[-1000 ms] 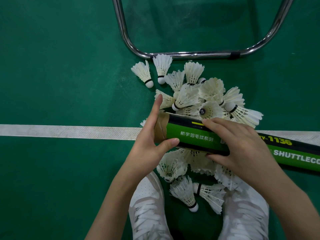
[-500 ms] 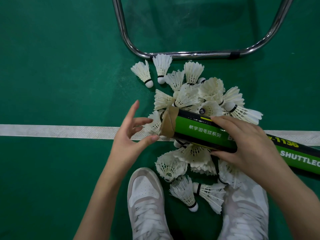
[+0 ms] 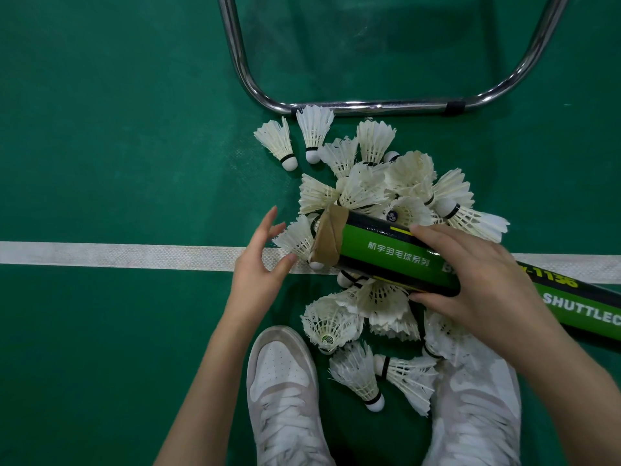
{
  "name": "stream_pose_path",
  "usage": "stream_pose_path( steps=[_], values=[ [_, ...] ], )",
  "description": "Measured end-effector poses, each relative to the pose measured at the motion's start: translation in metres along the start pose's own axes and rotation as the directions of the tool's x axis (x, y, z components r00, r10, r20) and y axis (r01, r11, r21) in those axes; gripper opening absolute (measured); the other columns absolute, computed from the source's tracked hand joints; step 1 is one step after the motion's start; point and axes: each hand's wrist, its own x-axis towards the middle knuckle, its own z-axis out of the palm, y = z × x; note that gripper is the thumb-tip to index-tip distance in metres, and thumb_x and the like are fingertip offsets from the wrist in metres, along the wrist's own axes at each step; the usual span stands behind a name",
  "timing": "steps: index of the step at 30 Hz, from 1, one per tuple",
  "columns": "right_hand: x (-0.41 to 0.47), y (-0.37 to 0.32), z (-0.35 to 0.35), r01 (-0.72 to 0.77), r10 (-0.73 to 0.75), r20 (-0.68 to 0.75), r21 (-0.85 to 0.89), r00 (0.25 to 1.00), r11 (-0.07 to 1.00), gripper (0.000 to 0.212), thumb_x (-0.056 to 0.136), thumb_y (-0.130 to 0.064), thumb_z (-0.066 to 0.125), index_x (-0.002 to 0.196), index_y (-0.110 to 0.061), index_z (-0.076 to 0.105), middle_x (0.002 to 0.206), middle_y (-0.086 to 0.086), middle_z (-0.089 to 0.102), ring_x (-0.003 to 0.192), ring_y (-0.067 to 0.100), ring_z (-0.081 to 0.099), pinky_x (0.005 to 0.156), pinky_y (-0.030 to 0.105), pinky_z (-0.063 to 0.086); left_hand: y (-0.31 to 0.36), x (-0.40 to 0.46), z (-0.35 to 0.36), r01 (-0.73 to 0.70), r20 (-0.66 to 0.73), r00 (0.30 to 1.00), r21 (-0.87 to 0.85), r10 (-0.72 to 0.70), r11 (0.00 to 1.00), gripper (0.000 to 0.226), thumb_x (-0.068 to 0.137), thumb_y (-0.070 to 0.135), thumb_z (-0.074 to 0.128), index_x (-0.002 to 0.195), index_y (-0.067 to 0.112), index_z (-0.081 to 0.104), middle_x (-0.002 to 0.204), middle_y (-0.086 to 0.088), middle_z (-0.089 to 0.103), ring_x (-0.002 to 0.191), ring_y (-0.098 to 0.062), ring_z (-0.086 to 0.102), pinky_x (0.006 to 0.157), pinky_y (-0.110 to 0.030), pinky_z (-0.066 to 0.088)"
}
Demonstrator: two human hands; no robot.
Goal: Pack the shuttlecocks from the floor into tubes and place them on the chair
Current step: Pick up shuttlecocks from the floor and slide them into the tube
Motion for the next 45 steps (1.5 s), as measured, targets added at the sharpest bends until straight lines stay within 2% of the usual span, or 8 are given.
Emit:
stream_pose_path(
  steps=[13, 17, 19, 24, 30, 37, 40, 45],
  values=[
    [0.000, 0.000, 0.000, 0.004, -0.004, -0.009, -0.016, 1.000, 1.000, 0.090, 0.056, -0.036, 0.084, 0.135, -0.027, 0.041, 0.125, 0.001, 0.057, 0.108, 0.025, 0.056, 0.090, 0.041, 0.040, 0.001, -0.008, 0.008, 0.043, -0.119, 0.992, -0.056, -0.050, 0.997, 0.058, 0.085, 0.007, 0.068, 0.128, 0.041, 0.049, 0.081, 0.009, 0.065, 0.086, 0.003, 0.061, 0.082, 0.000, 0.036],
    [-0.001, 0.001, 0.000, 0.004, -0.004, -0.009, -0.013, 1.000, 1.000, 0.090, 0.057, -0.037, 0.084, 0.135, -0.027, 0.041, 0.125, 0.001, 0.057, 0.109, 0.025, 0.056, 0.089, 0.041, 0.040, 0.015, -0.008, -0.001, 0.022, -0.199, 0.978, -0.178, -0.057, 0.984, 0.054, 0.084, 0.008, 0.069, 0.125, 0.040, 0.052, 0.077, 0.004, 0.068, 0.086, -0.005, 0.065, 0.103, -0.029, 0.042],
    [-0.001, 0.001, 0.000, 0.007, -0.007, -0.011, -0.020, 1.000, 1.000, 0.090, 0.056, -0.036, 0.084, 0.135, -0.026, 0.042, 0.124, 0.001, 0.058, 0.108, 0.025, 0.057, 0.089, 0.042, 0.040, 0.025, -0.007, -0.009, -0.016, -0.236, 0.971, -0.242, -0.043, 0.970, 0.054, 0.083, 0.008, 0.070, 0.125, 0.038, 0.052, 0.075, 0.003, 0.066, 0.084, -0.009, 0.065, 0.103, -0.040, 0.045],
    [0.000, 0.000, 0.001, 0.005, -0.005, -0.005, -0.011, 1.000, 1.000, 0.090, 0.056, -0.035, 0.084, 0.135, -0.026, 0.041, 0.125, 0.001, 0.057, 0.109, 0.026, 0.056, 0.090, 0.042, 0.040, 0.052, -0.007, -0.023, -0.135, -0.295, 0.955, -0.350, 0.027, 0.927, 0.054, 0.082, 0.003, 0.071, 0.124, 0.033, 0.053, 0.069, 0.006, 0.061, 0.079, -0.007, 0.061, 0.094, -0.031, 0.051],
    [-0.001, 0.000, 0.001, 0.010, -0.011, -0.010, -0.033, 1.000, 0.999, 0.091, 0.056, -0.036, 0.084, 0.135, -0.026, 0.041, 0.124, 0.002, 0.058, 0.109, 0.026, 0.057, 0.089, 0.041, 0.040, 0.063, -0.013, -0.023, -0.158, -0.221, 0.973, -0.398, 0.073, 0.903, 0.057, 0.081, 0.001, 0.070, 0.122, 0.035, 0.052, 0.067, 0.007, 0.065, 0.079, -0.010, 0.063, 0.093, -0.032, 0.050],
    [0.001, 0.000, 0.003, 0.025, -0.025, -0.012, -0.021, 1.000, 0.999, 0.091, 0.055, -0.035, 0.085, 0.134, -0.025, 0.042, 0.124, 0.003, 0.058, 0.109, 0.026, 0.057, 0.089, 0.042, 0.040, 0.067, -0.021, -0.010, -0.100, 0.024, 0.992, -0.474, 0.126, 0.875, 0.048, 0.085, 0.004, 0.060, 0.122, 0.033, 0.049, 0.067, 0.007, 0.065, 0.071, -0.006, 0.061, 0.075, -0.015, 0.049],
    [0.000, 0.000, 0.003, 0.024, -0.024, -0.013, -0.018, 1.000, 1.000, 0.091, 0.055, -0.034, 0.085, 0.134, -0.025, 0.042, 0.124, 0.003, 0.058, 0.109, 0.026, 0.057, 0.090, 0.042, 0.040, 0.067, -0.024, -0.005, -0.095, 0.063, 0.988, -0.465, 0.140, 0.880, 0.038, 0.089, 0.019, 0.056, 0.123, 0.034, 0.051, 0.067, 0.002, 0.057, 0.072, -0.009, 0.053, 0.072, -0.015, 0.045],
    [0.000, -0.001, 0.003, 0.029, -0.029, -0.011, 0.001, 1.000, 1.000, 0.091, 0.056, -0.033, 0.085, 0.135, -0.026, 0.041, 0.125, 0.002, 0.057, 0.110, 0.025, 0.055, 0.091, 0.042, 0.039, 0.070, -0.027, -0.001, -0.064, 0.129, 0.982, -0.464, 0.139, 0.883, 0.053, 0.079, 0.025, 0.072, 0.124, 0.037, 0.047, 0.069, 0.008, 0.063, 0.074, -0.004, 0.059, 0.080, -0.020, 0.047]
  ],
)
